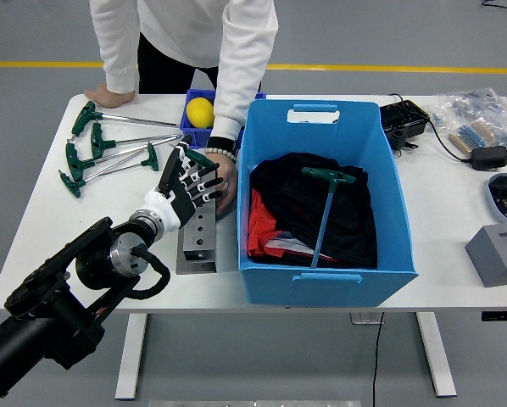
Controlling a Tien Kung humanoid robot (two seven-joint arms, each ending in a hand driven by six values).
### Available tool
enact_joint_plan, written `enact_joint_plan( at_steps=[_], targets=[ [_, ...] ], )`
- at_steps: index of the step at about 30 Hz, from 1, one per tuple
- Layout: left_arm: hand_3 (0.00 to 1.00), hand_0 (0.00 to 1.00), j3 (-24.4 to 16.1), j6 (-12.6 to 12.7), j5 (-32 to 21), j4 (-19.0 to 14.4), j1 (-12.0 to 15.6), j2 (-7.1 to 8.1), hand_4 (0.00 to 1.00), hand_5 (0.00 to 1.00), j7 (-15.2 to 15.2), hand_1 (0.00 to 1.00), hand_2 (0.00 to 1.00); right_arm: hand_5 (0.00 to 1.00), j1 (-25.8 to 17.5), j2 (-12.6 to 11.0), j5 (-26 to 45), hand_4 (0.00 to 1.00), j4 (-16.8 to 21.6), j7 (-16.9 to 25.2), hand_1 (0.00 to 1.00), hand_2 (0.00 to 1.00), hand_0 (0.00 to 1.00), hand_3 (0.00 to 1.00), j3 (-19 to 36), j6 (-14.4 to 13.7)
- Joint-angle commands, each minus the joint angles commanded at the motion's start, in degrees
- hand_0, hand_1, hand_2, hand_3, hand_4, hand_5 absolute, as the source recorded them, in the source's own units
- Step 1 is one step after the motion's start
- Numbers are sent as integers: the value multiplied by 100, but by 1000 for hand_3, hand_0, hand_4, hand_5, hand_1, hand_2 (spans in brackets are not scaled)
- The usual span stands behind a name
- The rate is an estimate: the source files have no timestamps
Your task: Lift tool from toolbox,place it in box,lift tool from toolbox,place it in box
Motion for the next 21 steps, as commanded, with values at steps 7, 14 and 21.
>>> enact_joint_plan(
  at_steps=[7, 14, 21],
  targets=[
    [819, 360, -20, -23, -341, -147, -44, 106, 815, 797, -52, 552, 759, 763, 13, -8, -62, 832, 0, -9, 647, 723, 688, 587, 43, 1],
    [799, 463, -82, 63, -473, -468, -48, 223, 833, 814, 32, 635, 810, 762, 7, -11, -115, 832, 0, -19, 647, 723, 688, 588, 87, 3],
    [799, 481, -56, 89, -737, -898, -53, 330, 833, 816, 91, 648, 818, 761, -16, -10, -178, 832, 0, -35, 648, 723, 688, 588, 142, 6]
  ],
)
